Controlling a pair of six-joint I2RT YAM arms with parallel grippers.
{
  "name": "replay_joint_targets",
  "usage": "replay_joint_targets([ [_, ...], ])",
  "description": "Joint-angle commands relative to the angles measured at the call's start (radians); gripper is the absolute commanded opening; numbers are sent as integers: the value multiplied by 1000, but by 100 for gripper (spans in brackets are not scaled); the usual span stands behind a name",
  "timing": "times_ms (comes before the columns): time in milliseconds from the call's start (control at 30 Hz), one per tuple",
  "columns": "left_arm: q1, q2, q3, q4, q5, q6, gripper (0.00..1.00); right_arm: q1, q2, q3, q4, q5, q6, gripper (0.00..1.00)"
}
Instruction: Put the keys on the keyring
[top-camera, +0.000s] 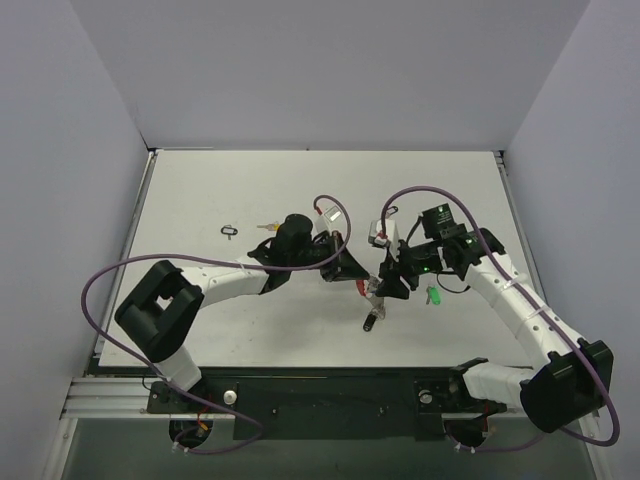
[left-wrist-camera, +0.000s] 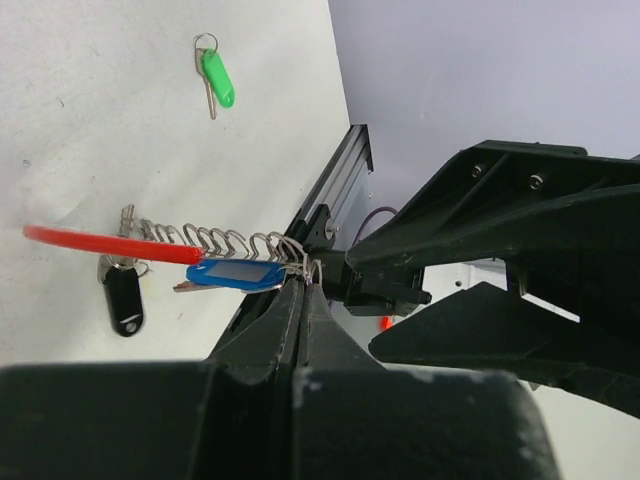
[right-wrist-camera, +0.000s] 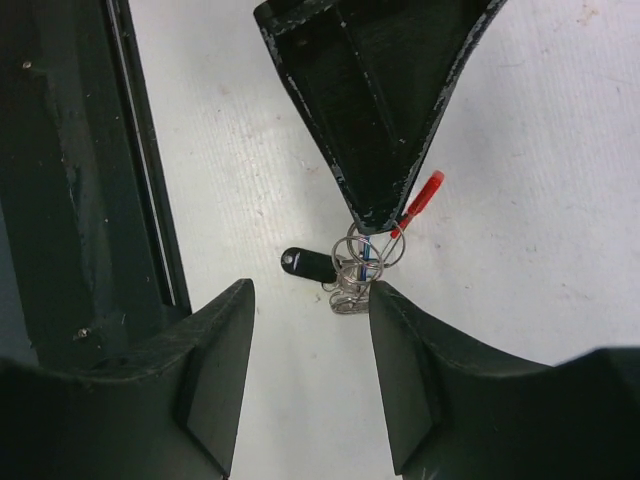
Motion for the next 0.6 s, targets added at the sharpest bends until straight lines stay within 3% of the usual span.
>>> replay_joint_targets([
  [0,-14,17,22,138,-45,-65,0,-12,-43,-38,29,-10,73,45],
  [233,-17,11,-6,204,-125,-160,0,-50,-35,13,80,115,251,45],
  [567,-20,54,34,202,-210,-218,0,-76,-26,79,84,200,328,43],
])
